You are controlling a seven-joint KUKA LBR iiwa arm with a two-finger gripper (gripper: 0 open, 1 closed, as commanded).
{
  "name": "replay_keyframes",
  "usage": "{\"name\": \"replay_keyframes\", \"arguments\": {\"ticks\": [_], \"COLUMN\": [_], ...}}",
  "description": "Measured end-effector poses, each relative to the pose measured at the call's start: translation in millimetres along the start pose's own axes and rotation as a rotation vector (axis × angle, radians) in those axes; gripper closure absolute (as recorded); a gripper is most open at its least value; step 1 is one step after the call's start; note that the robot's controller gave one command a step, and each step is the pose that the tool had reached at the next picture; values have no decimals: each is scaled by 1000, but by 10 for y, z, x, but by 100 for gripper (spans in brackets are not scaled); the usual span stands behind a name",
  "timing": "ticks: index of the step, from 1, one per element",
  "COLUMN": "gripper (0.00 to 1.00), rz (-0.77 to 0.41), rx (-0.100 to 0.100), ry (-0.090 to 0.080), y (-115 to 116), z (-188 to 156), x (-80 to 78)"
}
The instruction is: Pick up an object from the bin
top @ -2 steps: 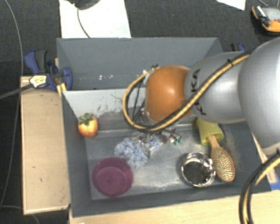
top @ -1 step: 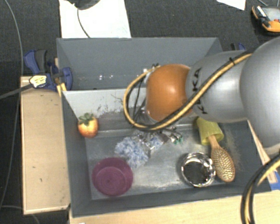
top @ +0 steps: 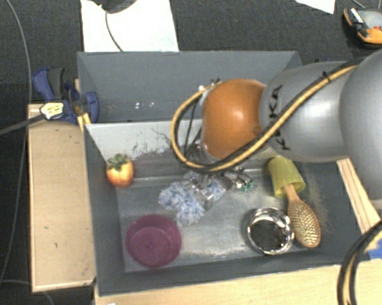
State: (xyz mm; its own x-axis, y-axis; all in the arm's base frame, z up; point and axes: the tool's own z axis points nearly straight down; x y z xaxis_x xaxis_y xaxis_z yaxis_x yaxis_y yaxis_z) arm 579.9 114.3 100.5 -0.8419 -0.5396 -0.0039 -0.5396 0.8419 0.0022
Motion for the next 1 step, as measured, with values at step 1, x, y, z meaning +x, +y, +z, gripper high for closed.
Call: {"name": "replay_keyframes", "arguments": {"ticks": [1], "gripper": [100], "rz": [0], "rx": [1], "ry": [-3], "y": [-2], "z": [-255], "x": [-10]}}
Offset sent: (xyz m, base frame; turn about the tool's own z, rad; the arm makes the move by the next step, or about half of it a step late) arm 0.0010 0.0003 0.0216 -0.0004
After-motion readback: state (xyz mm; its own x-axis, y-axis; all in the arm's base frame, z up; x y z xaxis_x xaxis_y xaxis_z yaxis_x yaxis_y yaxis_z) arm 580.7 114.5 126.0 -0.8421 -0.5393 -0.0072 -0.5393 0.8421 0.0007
